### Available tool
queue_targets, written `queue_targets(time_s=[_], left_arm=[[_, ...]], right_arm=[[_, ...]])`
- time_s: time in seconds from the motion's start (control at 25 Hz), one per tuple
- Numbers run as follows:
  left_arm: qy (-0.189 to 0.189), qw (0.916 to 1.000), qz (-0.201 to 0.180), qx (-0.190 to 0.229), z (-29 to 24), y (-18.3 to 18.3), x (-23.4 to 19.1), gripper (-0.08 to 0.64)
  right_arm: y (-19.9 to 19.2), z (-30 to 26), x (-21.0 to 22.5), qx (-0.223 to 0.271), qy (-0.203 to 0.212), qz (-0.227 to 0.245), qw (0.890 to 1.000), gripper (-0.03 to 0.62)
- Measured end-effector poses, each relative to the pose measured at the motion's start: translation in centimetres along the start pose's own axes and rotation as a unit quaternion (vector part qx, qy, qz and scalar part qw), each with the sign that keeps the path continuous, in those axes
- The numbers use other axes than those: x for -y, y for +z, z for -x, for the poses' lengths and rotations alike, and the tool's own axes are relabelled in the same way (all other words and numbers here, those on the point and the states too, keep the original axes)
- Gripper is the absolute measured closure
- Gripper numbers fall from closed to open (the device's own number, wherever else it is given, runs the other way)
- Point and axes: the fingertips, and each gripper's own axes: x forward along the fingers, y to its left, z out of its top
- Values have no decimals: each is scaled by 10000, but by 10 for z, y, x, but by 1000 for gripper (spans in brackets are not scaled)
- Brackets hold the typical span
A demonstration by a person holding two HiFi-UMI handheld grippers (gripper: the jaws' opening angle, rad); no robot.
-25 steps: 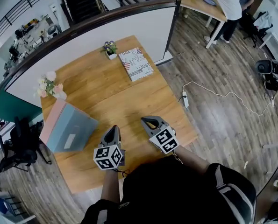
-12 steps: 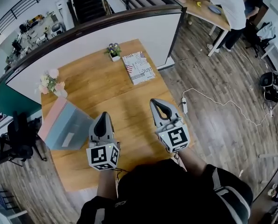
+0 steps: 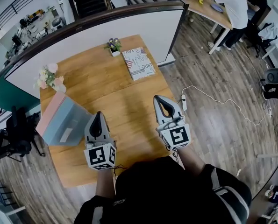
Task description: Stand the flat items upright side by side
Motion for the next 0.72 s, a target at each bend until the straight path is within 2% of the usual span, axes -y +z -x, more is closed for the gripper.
queue_targets(time_s=[0.72], left_arm=[[-129, 9998, 34, -168, -5, -11, 9, 554]], right_arm=[[-11, 0, -1, -157, 57, -2, 9999, 588]])
